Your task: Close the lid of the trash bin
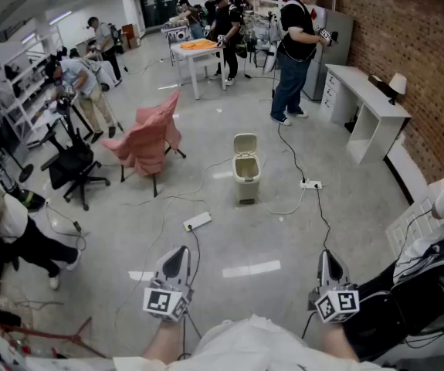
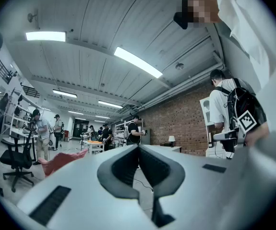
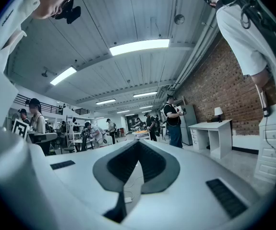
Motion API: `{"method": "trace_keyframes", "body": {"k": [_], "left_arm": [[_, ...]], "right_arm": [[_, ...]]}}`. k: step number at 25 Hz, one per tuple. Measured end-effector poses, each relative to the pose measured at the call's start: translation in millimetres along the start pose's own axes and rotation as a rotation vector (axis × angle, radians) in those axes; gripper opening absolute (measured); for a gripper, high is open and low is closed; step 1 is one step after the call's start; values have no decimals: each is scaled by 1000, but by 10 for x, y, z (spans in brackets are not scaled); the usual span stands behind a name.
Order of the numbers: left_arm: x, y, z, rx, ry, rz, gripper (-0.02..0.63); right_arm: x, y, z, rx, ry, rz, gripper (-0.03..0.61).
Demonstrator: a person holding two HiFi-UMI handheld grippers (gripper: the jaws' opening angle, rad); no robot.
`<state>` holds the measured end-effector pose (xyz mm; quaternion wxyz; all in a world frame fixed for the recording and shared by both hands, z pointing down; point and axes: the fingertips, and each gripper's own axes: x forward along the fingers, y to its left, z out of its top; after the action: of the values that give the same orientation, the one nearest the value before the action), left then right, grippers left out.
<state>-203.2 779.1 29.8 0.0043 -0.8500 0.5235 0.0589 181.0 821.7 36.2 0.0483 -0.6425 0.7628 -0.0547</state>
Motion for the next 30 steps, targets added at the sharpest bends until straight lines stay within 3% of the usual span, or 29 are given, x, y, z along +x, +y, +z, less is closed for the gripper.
{"method": "trace_keyframes", "body": {"k": [12, 16, 18, 21, 24, 27, 30], "left_arm": [[-65, 79, 2, -19, 1, 22, 26], [-16, 44, -51, 3, 22, -11, 29], [25, 45, -65, 15, 24, -34, 39], [90, 49, -136, 14, 45, -71, 234], [132, 79, -255, 39, 88, -94, 343], [163, 211, -283, 36, 110, -87, 379], [207, 350, -332, 23, 122, -84, 397]], "right_arm": [[-39, 87, -19, 16, -6, 17, 17], [-13, 76, -78, 29, -5, 29, 23], [43, 124, -113, 22, 8, 48, 101], [123, 224, -179, 3, 42, 63, 228], [203, 369, -241, -25, 80, 73, 335], [306, 549, -289, -50, 100, 90, 432], [390, 648, -350, -50, 114, 92, 459]]}}
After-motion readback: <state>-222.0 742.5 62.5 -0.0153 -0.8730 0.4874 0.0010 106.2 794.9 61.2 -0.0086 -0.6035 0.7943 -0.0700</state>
